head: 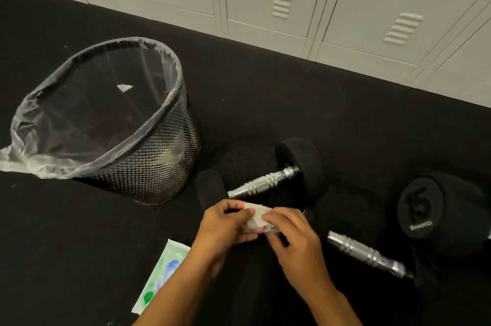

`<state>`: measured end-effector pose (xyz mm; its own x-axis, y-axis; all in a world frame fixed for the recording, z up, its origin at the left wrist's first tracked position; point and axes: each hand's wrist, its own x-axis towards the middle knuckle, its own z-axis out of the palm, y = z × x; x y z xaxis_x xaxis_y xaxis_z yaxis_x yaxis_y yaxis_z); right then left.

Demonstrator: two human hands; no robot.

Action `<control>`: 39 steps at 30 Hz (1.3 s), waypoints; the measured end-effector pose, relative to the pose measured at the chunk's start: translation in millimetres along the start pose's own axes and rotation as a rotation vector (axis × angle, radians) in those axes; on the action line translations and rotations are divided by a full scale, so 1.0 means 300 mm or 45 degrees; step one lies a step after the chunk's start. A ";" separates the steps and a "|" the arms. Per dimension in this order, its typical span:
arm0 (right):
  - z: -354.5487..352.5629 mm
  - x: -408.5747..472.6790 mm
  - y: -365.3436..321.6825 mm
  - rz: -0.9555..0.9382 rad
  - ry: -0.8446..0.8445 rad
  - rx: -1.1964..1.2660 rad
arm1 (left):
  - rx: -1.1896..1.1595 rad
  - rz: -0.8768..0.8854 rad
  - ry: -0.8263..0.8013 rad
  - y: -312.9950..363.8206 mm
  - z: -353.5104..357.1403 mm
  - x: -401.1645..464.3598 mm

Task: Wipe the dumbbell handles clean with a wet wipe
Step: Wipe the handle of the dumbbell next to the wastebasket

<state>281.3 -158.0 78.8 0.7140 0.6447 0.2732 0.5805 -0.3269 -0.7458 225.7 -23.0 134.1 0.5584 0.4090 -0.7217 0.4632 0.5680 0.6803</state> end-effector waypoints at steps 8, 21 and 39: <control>0.105 0.148 0.013 0.297 0.131 0.070 | 0.994 1.017 0.447 -0.032 -0.197 0.025; 0.239 0.141 0.102 -0.155 -0.437 -0.572 | 1.854 1.233 0.140 -0.101 -0.264 0.172; 0.195 0.225 0.198 -0.453 -0.481 -0.374 | 1.645 1.257 0.109 -0.124 -0.257 0.183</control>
<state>341.0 -93.6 17.2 0.2983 0.9332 0.2002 0.8810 -0.1884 -0.4340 186.1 33.4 59.3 0.9545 0.2919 0.0615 0.2296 -0.8504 0.4734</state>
